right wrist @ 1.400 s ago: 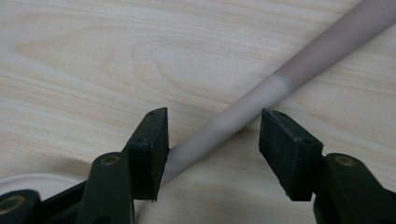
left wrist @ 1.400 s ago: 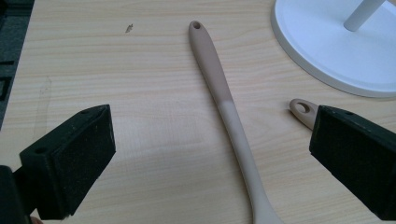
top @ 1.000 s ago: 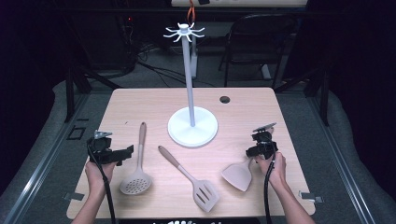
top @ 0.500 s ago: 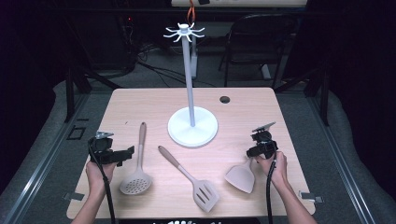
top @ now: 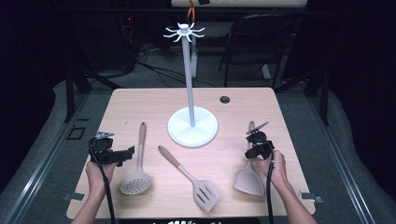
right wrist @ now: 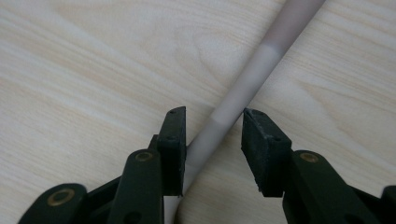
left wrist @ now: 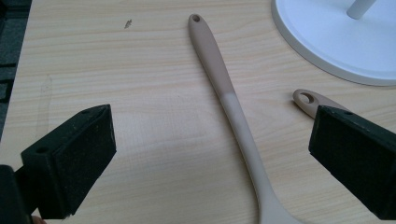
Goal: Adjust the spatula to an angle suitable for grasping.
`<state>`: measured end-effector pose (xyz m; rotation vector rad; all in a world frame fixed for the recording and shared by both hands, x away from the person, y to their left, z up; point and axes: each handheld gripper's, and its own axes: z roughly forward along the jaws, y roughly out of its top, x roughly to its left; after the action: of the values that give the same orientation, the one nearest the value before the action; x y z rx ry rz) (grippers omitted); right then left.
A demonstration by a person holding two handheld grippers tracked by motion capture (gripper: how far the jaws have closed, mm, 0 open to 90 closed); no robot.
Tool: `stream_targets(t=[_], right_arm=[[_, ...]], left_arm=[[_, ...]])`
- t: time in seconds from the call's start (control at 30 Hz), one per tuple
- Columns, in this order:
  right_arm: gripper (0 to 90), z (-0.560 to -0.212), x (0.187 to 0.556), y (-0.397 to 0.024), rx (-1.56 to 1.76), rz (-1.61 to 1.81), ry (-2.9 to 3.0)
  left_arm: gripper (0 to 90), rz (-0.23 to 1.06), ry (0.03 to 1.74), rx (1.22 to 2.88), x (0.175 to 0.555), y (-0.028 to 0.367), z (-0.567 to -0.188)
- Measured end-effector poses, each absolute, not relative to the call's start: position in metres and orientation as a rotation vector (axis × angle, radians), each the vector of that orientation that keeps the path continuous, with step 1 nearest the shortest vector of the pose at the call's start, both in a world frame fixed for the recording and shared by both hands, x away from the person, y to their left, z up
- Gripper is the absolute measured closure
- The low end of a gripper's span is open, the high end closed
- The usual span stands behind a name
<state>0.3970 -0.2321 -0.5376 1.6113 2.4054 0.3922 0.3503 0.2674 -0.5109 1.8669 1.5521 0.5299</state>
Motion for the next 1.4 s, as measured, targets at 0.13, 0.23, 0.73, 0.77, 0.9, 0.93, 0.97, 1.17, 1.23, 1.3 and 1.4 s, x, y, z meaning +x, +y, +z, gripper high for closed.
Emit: stream_targets(t=[0.13, 0.23, 0.73, 0.77, 0.9, 0.93, 0.97, 1.17, 1.23, 1.3, 1.4], right_arm=[[63.1, -0.537, 0.395, -0.227, 1.507, 0.334, 2.438], [63.3, -0.537, 0.394, -0.226, 1.464, 0.331, 2.456], [62.6, -0.542, 0.395, -0.241, 1.699, 0.438, 2.472], [63.5, -0.542, 0.395, -0.24, 1.695, 0.444, 2.47], [66.6, -0.542, 0.394, -0.236, 1.665, 0.431, 2.472], [68.6, -0.54, 0.395, -0.234, 1.626, 0.392, 2.512], [69.3, -0.542, 0.393, -0.231, 1.643, 0.429, 2.478], [76.3, -0.538, 0.393, -0.229, 1.608, 0.364, 2.524], [78.0, -0.537, 0.394, -0.231, 1.628, 0.361, 2.559], [77.7, -0.538, 0.392, -0.229, 1.64, 0.377, 2.547], [76.9, -0.54, 0.392, -0.228, 1.627, 0.369, 2.559]], left_arm=[[0.6, 0.528, 1.552, 1.869, 0.351, 0.268, -0.511], [0.6, 0.526, 1.55, 1.871, 0.351, 0.268, -0.512], [0.6, 0.526, 1.547, 1.879, 0.351, 0.268, -0.512], [0.6, 0.526, 1.547, 1.879, 0.351, 0.268, -0.512], [0.6, 0.524, 1.541, 1.882, 0.351, 0.267, -0.513], [0.7, 0.525, 1.538, 1.877, 0.351, 0.267, -0.512], [0.7, 0.526, 1.537, 1.877, 0.351, 0.267, -0.512], [0.7, 0.522, 1.533, 1.881, 0.351, 0.268, -0.512], [0.7, 0.522, 1.535, 1.879, 0.351, 0.269, -0.512], [0.7, 0.52, 1.533, 1.885, 0.351, 0.268, -0.512], [0.7, 0.52, 1.53, 1.892, 0.351, 0.267, -0.512]])
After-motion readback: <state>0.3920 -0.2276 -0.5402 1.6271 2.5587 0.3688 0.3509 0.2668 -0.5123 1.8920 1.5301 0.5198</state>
